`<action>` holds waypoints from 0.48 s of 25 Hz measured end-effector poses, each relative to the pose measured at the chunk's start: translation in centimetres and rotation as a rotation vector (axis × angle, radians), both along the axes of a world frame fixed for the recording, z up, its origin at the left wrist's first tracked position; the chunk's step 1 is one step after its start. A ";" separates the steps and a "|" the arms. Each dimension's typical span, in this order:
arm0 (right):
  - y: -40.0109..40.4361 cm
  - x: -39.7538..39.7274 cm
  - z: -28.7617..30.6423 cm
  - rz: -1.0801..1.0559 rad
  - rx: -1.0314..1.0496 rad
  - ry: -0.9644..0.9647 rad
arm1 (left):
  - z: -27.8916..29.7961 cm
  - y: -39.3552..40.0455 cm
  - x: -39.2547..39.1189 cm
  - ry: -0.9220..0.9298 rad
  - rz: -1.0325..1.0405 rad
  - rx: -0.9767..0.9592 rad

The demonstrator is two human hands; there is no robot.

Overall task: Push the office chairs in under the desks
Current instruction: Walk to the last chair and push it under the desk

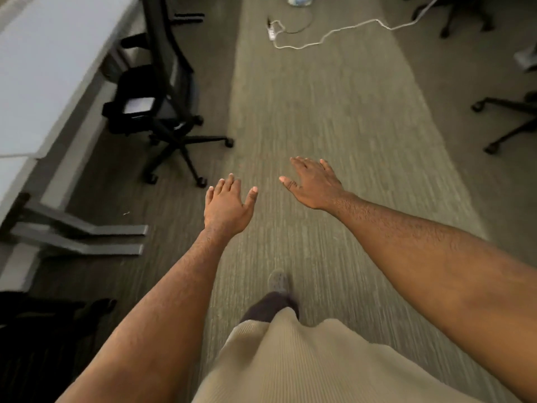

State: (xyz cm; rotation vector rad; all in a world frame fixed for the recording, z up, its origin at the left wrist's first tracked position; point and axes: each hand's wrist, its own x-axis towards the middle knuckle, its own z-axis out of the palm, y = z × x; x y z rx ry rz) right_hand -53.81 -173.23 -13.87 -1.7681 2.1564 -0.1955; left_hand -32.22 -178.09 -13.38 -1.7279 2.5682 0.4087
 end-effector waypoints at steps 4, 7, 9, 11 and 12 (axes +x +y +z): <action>-2.0 -7.0 -1.5 -0.083 0.042 -0.002 | -1.8 -4.8 -6.9 -0.007 -0.123 0.039; -5.4 -12.4 -2.2 -0.152 0.071 -0.001 | -3.3 -10.3 -12.0 -0.024 -0.185 0.072; -8.2 -15.6 -2.2 -0.181 0.103 0.000 | -3.7 -14.1 -14.9 -0.045 -0.199 0.103; -11.6 -19.0 -1.9 -0.231 0.132 -0.016 | -3.7 -17.9 -17.7 -0.067 -0.222 0.136; -13.0 -20.5 -1.9 -0.251 0.136 -0.011 | -3.7 -19.5 -18.9 -0.077 -0.237 0.136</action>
